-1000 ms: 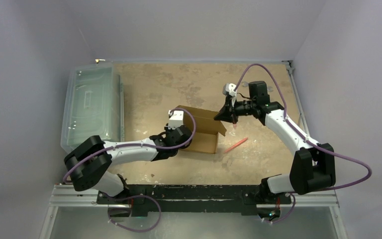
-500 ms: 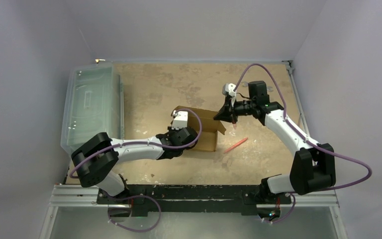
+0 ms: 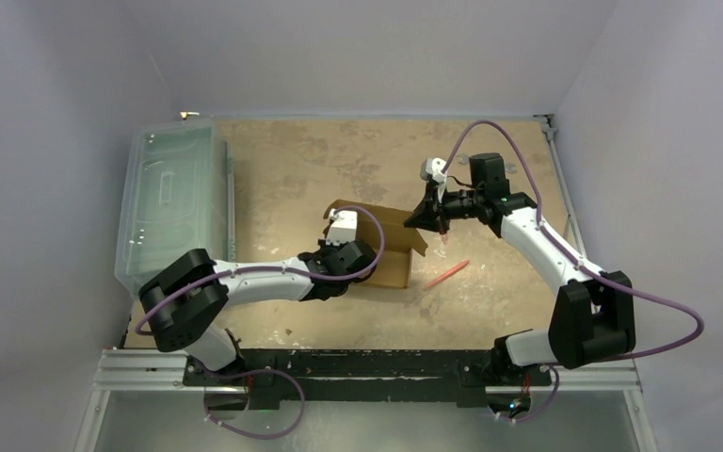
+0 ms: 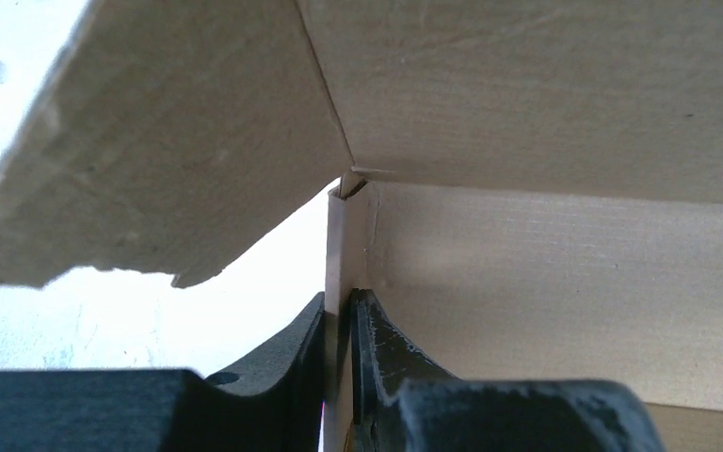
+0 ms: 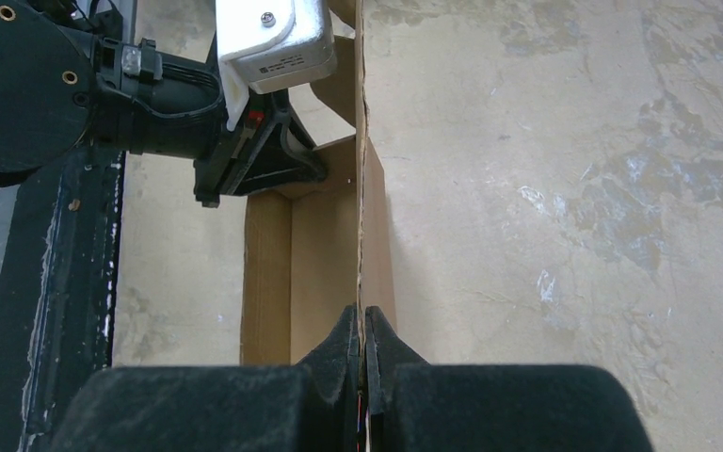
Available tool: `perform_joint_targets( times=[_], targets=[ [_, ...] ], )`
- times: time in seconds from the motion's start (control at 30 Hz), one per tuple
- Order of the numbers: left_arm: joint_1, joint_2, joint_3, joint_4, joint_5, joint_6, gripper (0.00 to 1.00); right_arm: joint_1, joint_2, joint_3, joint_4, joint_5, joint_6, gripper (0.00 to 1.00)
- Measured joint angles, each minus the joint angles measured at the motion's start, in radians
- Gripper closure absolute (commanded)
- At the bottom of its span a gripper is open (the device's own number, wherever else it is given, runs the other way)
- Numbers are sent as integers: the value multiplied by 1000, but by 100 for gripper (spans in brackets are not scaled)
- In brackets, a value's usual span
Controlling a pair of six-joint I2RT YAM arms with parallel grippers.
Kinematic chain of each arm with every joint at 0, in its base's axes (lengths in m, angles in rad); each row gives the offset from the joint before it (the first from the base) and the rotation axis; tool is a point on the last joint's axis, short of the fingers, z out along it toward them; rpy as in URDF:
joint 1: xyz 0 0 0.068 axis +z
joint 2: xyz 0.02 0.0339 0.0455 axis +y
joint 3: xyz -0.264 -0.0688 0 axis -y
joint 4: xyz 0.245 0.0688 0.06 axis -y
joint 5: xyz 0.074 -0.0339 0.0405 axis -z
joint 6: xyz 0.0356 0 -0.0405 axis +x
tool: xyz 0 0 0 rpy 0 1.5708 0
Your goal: Fold the paper box
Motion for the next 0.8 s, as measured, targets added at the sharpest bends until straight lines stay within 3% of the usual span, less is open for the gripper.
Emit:
perform_joint_targets(
  times=[0.37,0.8],
  targets=[
    [0,-7,23,-67,0,-2,73,0,0,-1,0,0,0,100],
    [0,-27,48,-98,4,0,71,3,0,-2,3,0,0,100]
  ],
)
